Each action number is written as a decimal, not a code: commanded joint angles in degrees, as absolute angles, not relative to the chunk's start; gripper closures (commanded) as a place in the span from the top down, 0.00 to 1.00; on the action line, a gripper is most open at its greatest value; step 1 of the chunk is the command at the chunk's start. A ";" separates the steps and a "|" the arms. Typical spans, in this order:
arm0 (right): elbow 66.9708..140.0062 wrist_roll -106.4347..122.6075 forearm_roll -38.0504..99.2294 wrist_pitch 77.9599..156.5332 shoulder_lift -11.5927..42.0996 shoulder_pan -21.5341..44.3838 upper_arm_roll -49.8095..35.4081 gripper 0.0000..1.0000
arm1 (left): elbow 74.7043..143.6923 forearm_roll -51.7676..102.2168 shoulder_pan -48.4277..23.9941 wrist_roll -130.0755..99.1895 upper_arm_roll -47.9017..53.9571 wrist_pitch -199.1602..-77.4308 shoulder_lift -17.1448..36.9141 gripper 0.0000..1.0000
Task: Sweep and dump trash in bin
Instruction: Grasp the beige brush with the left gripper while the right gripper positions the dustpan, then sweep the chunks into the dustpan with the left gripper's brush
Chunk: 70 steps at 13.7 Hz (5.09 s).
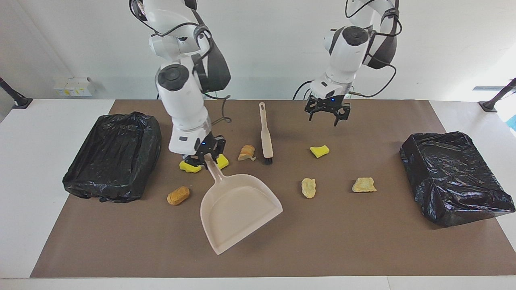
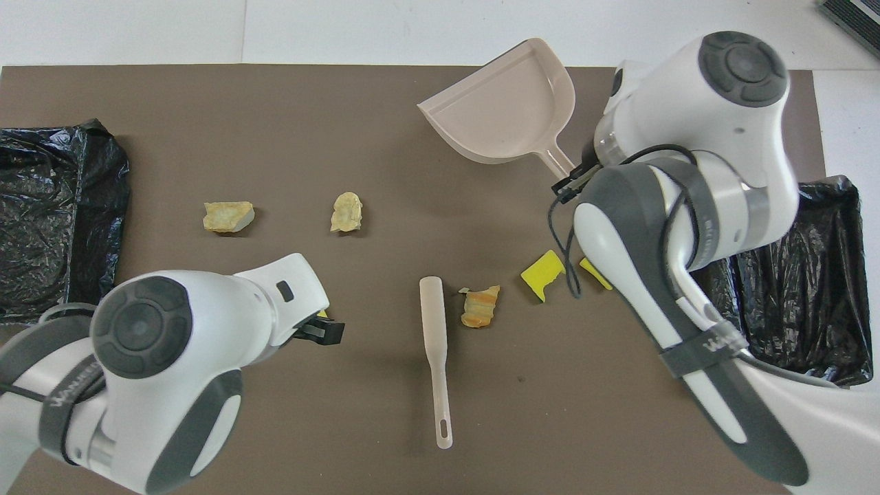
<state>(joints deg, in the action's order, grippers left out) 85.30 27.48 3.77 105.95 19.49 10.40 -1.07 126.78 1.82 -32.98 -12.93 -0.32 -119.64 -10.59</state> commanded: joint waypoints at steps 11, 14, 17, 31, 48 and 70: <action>90.97 65.57 -6.59 107.67 19.42 6.59 -1.76 0.00 | 131.92 1.67 -54.49 -37.79 -1.41 -136.58 0.97 0.79; 90.97 64.95 -6.50 107.67 19.42 6.68 -1.85 0.00 | 131.92 1.67 -54.49 -37.88 -1.32 -136.23 0.88 0.06; 90.97 63.11 -6.42 107.84 19.42 7.03 -1.85 0.00 | 131.14 1.67 -54.41 -39.11 -1.41 -135.44 0.97 0.00; 90.88 62.41 -7.30 109.85 23.29 17.40 -2.37 0.00 | 123.66 -0.70 -22.54 -21.68 -2.11 -124.52 -0.27 0.00; 94.57 51.77 -6.77 115.49 24.26 24.87 -2.46 0.00 | 123.40 -2.12 -23.63 -19.05 -1.58 -128.24 4.92 0.00; 94.66 50.98 -6.77 115.84 24.26 24.87 -2.46 0.00 | 119.97 6.33 -33.76 -29.26 -3.08 -119.30 2.39 0.00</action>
